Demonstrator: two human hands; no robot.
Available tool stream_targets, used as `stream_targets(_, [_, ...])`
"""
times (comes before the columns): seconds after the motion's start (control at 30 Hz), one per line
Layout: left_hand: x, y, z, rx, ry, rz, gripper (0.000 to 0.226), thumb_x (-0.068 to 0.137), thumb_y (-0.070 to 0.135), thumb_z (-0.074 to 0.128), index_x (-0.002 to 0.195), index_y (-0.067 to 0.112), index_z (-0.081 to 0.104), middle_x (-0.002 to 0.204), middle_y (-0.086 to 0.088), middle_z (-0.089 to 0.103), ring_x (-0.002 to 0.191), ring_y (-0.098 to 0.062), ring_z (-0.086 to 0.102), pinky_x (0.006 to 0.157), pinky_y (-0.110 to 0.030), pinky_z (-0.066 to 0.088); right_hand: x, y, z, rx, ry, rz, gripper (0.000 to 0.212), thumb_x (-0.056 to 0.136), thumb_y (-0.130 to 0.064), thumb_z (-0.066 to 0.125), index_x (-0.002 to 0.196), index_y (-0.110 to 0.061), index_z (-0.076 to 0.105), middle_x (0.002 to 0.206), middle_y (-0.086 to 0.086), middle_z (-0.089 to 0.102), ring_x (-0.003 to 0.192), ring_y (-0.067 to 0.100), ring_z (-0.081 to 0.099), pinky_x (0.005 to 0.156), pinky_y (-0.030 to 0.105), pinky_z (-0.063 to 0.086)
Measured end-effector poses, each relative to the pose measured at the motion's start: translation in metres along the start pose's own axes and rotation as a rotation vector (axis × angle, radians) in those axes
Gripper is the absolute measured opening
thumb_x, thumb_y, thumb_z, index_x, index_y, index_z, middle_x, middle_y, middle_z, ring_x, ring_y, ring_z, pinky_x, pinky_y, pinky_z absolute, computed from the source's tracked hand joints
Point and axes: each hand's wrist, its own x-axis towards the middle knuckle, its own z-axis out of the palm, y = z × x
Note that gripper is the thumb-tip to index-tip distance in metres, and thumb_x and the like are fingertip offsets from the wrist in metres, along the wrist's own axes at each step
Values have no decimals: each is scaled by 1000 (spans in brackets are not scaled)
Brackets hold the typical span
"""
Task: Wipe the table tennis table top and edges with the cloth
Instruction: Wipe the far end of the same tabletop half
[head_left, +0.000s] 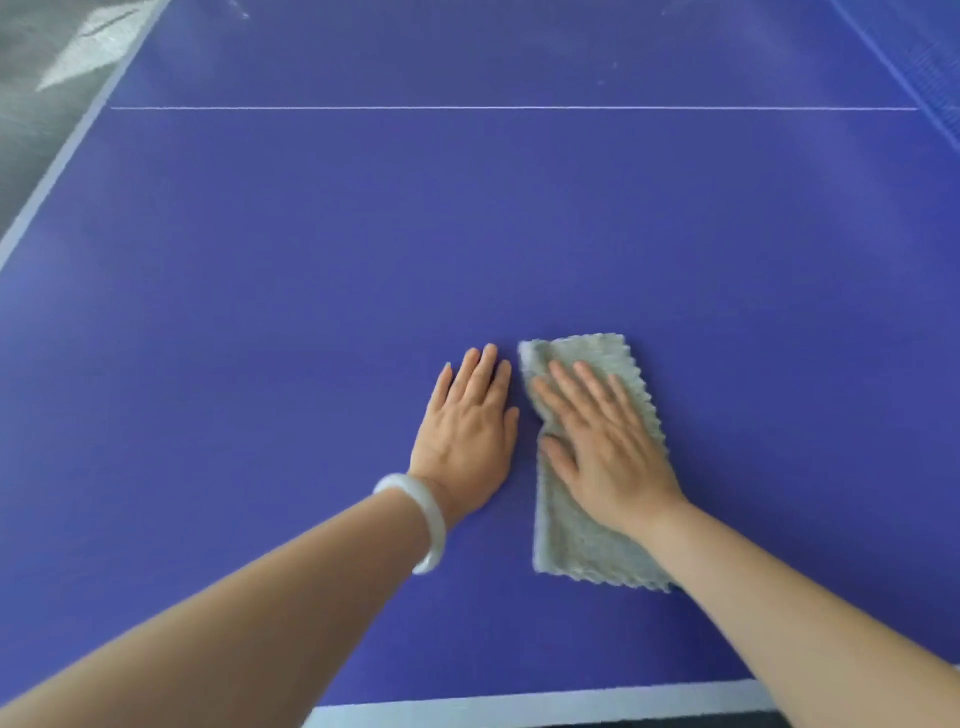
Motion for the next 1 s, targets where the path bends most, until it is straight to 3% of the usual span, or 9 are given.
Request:
stream_targets(0.13, [-21, -1, 8, 10, 26, -18, 56, 106, 27, 20, 159, 15, 7, 166, -1, -2, 153, -18, -6, 123, -37, -9, -19, 70, -8, -23, 31, 421, 62, 103, -47, 11, 161, -23, 13, 168, -1, 5, 155, 21, 2, 125, 46, 3])
stream_targets(0.27, [-16, -1, 5, -60, 26, -17, 54, 105, 21, 23, 158, 14, 15, 166, 0, 7, 153, -16, 0, 124, -36, -5, -19, 20, -4, 30, 87, 728, 60, 105, -39, 21, 160, -15, 16, 167, 11, 11, 154, 33, 9, 123, 54, 8])
stream_targets(0.43, [-15, -4, 2, -115, 31, 0, 53, 103, 12, 29, 155, 10, 26, 164, -2, 18, 153, -17, 9, 124, -36, 0, -66, -108, 20, 35, 127, 308, 63, 101, -41, 29, 156, -11, 30, 163, 16, 24, 152, 38, 17, 120, 59, 20])
stream_targets(0.53, [-15, -6, 3, -107, 38, 20, 53, 101, 8, 32, 154, 9, 29, 163, -4, 20, 152, -19, 12, 124, -37, 3, -97, -81, 23, 71, 92, 73, 59, 103, -42, 33, 157, -18, 31, 165, 5, 23, 154, 27, 14, 121, 54, 20])
stream_targets(0.6, [-15, -6, 4, -104, 52, 17, 53, 101, 8, 32, 154, 8, 30, 163, -5, 21, 152, -20, 14, 124, -37, 3, -119, -26, 18, 32, 103, 114, 57, 102, -38, 33, 156, -19, 34, 164, 3, 26, 153, 26, 19, 121, 53, 21])
stream_targets(0.7, [-15, -4, 6, -98, 68, 6, 52, 101, 8, 32, 153, 8, 31, 163, -4, 20, 152, -19, 13, 124, -35, 1, -140, 63, 3, -14, 112, 464, 62, 101, -41, 20, 156, -14, 32, 164, 6, 24, 153, 28, 19, 123, 51, 17])
stream_targets(0.83, [-16, -1, 5, -88, 82, -6, 54, 99, 4, 32, 153, 7, 31, 163, -4, 20, 152, -20, 13, 124, -36, 1, -137, 59, 4, -28, 117, 817, 62, 103, -37, 10, 160, -14, 17, 166, 11, 17, 154, 31, 13, 123, 53, 15])
stream_targets(0.9, [-17, 2, 4, -92, 86, -2, 55, 98, 2, 34, 153, 6, 32, 163, -5, 21, 152, -21, 14, 125, -37, 3, -131, 12, 15, -33, 170, 791, 62, 103, -38, 15, 158, -12, 23, 165, 15, 21, 152, 35, 16, 122, 56, 17])
stream_targets(1.0, [-18, 2, 4, -85, 90, 6, 54, 97, 0, 36, 151, 5, 34, 162, -8, 24, 151, -24, 17, 125, -39, 5, -130, -44, 27, 20, 157, 395, 57, 105, -38, 21, 157, -14, 28, 165, 11, 22, 154, 32, 13, 121, 57, 19])
